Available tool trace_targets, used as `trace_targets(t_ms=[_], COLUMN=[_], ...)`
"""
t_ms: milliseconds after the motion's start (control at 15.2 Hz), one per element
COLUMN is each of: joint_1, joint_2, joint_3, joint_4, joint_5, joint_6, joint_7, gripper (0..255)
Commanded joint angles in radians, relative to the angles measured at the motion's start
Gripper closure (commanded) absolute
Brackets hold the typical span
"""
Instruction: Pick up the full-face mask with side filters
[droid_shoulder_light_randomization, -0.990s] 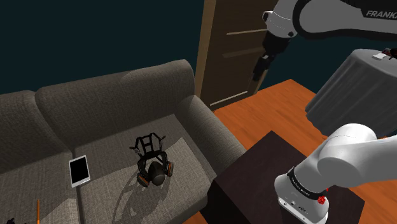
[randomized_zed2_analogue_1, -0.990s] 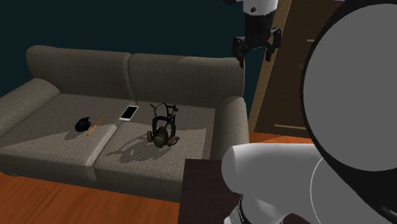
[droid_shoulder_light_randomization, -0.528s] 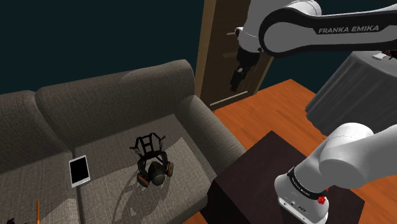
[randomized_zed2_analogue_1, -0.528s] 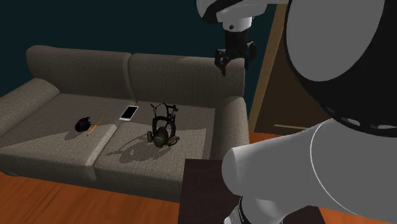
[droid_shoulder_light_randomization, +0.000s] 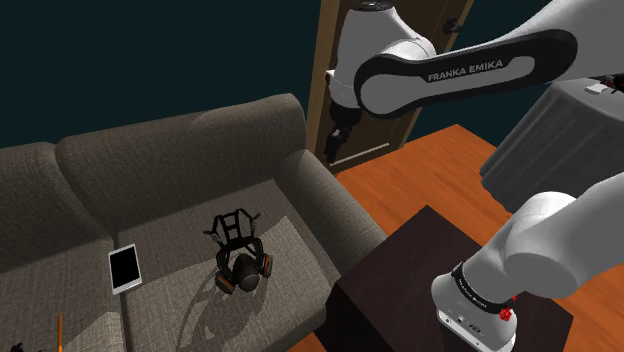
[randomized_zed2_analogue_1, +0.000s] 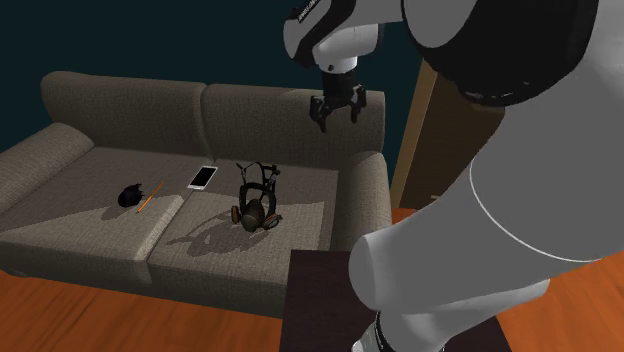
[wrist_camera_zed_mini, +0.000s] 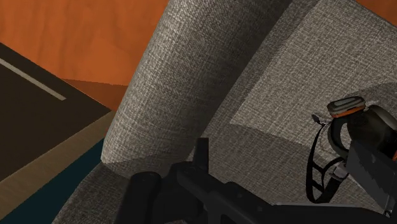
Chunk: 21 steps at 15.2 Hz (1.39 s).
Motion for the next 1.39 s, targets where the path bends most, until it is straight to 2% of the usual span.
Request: trace_targets(t_ms=[0,660,1320], joint_1=[0.011,0.074,0.177], joint_2=[0.056,0.387,0.721], joint_3=[0.014,0.085,0.115], joint_4=[0.016,0.179,0.427], joint_5=[0.0,-0.052,-0.137], joint_6=[0.036,0.174,0.229], joint_7=[0.001,0.037,0.068], gripper=[0,0,0])
